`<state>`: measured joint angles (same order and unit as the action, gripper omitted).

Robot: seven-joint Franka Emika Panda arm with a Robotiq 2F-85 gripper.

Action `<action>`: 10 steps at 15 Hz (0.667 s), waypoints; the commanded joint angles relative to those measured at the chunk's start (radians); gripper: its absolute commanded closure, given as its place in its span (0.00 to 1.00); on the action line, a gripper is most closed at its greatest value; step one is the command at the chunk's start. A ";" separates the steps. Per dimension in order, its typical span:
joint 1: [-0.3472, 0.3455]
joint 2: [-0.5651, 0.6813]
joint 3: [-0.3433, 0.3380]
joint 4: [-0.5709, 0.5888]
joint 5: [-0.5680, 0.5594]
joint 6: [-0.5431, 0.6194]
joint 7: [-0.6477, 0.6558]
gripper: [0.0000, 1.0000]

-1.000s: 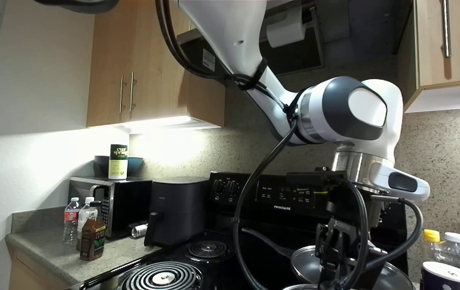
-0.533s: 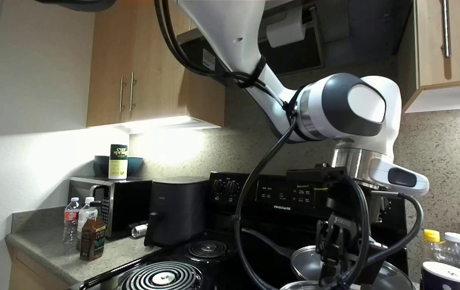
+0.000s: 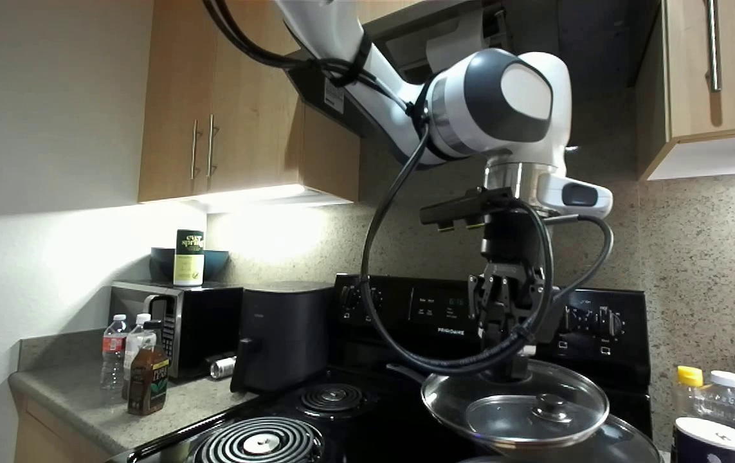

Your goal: Uncover the pot on the stove and then move it to the plate on the back left

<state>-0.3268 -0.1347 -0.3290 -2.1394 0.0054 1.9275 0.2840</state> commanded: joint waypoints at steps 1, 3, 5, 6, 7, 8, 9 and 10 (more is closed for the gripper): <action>0.026 -0.084 0.049 -0.032 -0.055 0.002 -0.024 0.77; 0.047 -0.101 0.082 -0.034 -0.086 0.002 -0.024 0.77; 0.072 -0.112 0.116 -0.043 -0.117 0.008 -0.034 0.77; 0.084 -0.117 0.130 -0.049 -0.130 0.013 -0.038 0.77; 0.092 -0.117 0.138 -0.053 -0.137 0.020 -0.045 0.77; 0.083 -0.078 0.126 -0.019 -0.104 0.000 -0.007 0.77; 0.090 -0.077 0.134 -0.021 -0.105 -0.001 -0.003 0.52; 0.091 -0.075 0.135 -0.022 -0.105 -0.001 -0.003 0.52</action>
<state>-0.2328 -0.2101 -0.1964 -2.1635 -0.1008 1.9291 0.2826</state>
